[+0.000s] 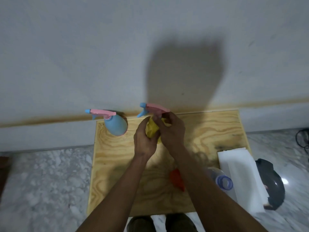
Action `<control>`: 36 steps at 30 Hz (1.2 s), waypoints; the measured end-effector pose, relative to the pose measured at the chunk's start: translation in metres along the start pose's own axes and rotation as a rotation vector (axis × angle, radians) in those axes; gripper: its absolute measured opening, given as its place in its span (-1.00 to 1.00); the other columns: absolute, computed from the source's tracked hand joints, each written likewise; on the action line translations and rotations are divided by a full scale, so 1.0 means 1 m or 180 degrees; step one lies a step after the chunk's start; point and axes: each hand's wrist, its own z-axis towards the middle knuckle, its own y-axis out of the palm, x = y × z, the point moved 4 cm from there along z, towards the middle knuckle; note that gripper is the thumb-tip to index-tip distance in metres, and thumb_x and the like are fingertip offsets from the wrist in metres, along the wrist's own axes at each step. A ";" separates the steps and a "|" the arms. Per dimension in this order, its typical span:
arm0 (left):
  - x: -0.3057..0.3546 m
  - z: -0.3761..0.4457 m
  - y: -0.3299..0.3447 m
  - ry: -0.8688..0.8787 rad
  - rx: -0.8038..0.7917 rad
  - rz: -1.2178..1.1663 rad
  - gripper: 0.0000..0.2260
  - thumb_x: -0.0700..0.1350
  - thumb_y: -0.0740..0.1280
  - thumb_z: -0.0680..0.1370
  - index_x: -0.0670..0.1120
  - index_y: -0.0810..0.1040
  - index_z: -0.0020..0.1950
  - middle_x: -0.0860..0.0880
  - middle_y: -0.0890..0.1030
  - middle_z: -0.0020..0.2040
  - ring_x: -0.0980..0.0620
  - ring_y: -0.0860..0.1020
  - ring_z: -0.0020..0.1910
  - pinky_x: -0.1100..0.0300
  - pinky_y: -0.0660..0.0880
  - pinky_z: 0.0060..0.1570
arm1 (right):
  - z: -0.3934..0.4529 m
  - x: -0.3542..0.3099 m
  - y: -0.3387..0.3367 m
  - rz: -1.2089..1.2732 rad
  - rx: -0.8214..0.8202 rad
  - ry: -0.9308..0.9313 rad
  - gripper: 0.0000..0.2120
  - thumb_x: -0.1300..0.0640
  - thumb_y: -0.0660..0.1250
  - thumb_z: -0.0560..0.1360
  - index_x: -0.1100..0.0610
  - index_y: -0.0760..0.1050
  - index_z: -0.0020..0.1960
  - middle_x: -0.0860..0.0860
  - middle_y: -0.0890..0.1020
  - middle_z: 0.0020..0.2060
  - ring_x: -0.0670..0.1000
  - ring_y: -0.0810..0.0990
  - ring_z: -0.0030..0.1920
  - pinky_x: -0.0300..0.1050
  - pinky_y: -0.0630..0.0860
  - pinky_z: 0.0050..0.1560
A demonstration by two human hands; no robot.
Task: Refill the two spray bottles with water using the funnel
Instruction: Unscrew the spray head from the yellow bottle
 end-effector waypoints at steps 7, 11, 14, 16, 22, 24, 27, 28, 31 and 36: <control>0.010 -0.069 -0.035 0.0084 0.0285 -0.0479 -0.54 0.02 0.50 0.48 0.09 0.47 0.35 0.22 0.60 0.18 0.26 0.56 0.19 0.20 0.54 0.13 | -0.046 -0.024 -0.017 0.0384 -0.0449 -0.0102 -0.77 -0.09 0.51 0.42 0.03 0.66 -0.03 -0.11 0.69 -0.18 -0.11 0.63 -0.07 -0.08 0.56 0.01; 0.020 -0.105 -0.052 0.0305 0.0410 -0.0611 -0.61 0.05 0.45 0.53 0.07 0.44 0.32 0.11 0.59 0.18 0.09 0.56 0.21 0.11 0.54 0.13 | -0.079 -0.044 -0.026 0.0832 -0.0634 -0.0131 -0.79 0.00 0.55 0.40 0.08 0.67 -0.05 -0.07 0.70 -0.19 -0.15 0.64 -0.14 -0.21 0.55 -0.07; 0.026 -0.129 -0.059 0.0473 0.0578 -0.0552 -0.61 0.16 0.30 0.57 0.06 0.41 0.35 0.10 0.59 0.20 0.16 0.56 0.18 0.18 0.53 0.11 | -0.104 -0.056 -0.028 0.1078 -0.0653 -0.0151 -0.81 0.08 0.55 0.41 0.14 0.65 -0.06 -0.08 0.68 -0.25 -0.19 0.60 -0.25 -0.32 0.50 -0.17; 0.029 -0.151 -0.068 0.0626 0.0690 -0.0567 -0.56 0.20 0.21 0.58 0.05 0.38 0.41 0.05 0.59 0.24 0.15 0.57 0.18 0.21 0.54 0.09 | -0.129 -0.063 -0.027 0.1176 -0.0585 -0.0141 -0.76 0.04 0.56 0.41 0.16 0.64 -0.05 -0.06 0.68 -0.26 -0.19 0.59 -0.27 -0.31 0.50 -0.22; 0.018 -0.204 -0.102 0.0798 0.0866 -0.0801 -0.63 0.20 0.26 0.56 0.10 0.42 0.32 0.25 0.62 0.07 0.25 0.61 0.01 0.23 0.57 -0.07 | -0.194 -0.065 -0.022 0.1162 -0.0623 -0.0178 -0.80 0.03 0.51 0.45 0.13 0.64 -0.03 0.03 0.72 -0.21 -0.08 0.65 -0.24 -0.13 0.58 -0.18; 0.015 -0.219 -0.111 0.0848 0.0784 -0.0859 -0.56 0.21 0.26 0.55 -0.01 0.49 0.32 0.30 0.61 0.10 0.26 0.60 0.03 0.25 0.56 -0.04 | -0.213 -0.065 -0.025 0.1274 -0.0666 -0.0213 -0.83 0.09 0.47 0.49 0.19 0.64 -0.02 0.03 0.72 -0.24 -0.09 0.63 -0.28 -0.17 0.56 -0.22; 0.016 -0.235 -0.120 0.0883 0.0684 -0.0922 -0.50 0.24 0.26 0.54 -0.05 0.50 0.35 0.29 0.62 0.11 0.26 0.61 0.05 0.31 0.53 0.00 | -0.235 -0.070 -0.033 0.1521 -0.0734 -0.0310 -0.83 0.13 0.41 0.55 0.25 0.63 -0.01 0.00 0.68 -0.31 -0.12 0.58 -0.33 -0.25 0.51 -0.28; 0.016 -0.239 -0.121 0.0855 0.0650 -0.0970 -0.49 0.25 0.27 0.53 -0.05 0.51 0.35 0.28 0.63 0.11 0.25 0.61 0.06 0.32 0.53 0.01 | -0.240 -0.071 -0.034 0.1595 -0.0799 -0.0293 -0.82 0.12 0.40 0.56 0.24 0.62 0.02 0.01 0.68 -0.30 -0.10 0.58 -0.31 -0.24 0.52 -0.27; 0.019 -0.249 -0.125 0.0754 0.0639 -0.1204 -0.50 0.27 0.29 0.51 -0.02 0.51 0.32 0.20 0.67 0.05 0.22 0.64 0.03 0.30 0.54 -0.03 | -0.251 -0.074 -0.038 0.1736 -0.0906 -0.0089 -0.78 0.08 0.44 0.53 0.15 0.55 0.11 0.04 0.73 -0.21 -0.09 0.66 -0.22 -0.23 0.59 -0.24; 0.026 -0.262 -0.131 0.0666 0.0629 -0.1577 -0.66 0.25 0.32 0.46 0.14 0.49 0.15 0.04 0.61 -0.30 0.17 0.48 -0.38 0.26 0.42 -0.36 | -0.260 -0.080 -0.045 0.1698 -0.0794 -0.0209 -0.76 0.12 0.54 0.44 0.20 0.60 0.03 0.12 0.71 -0.11 -0.02 0.67 -0.12 -0.17 0.60 -0.09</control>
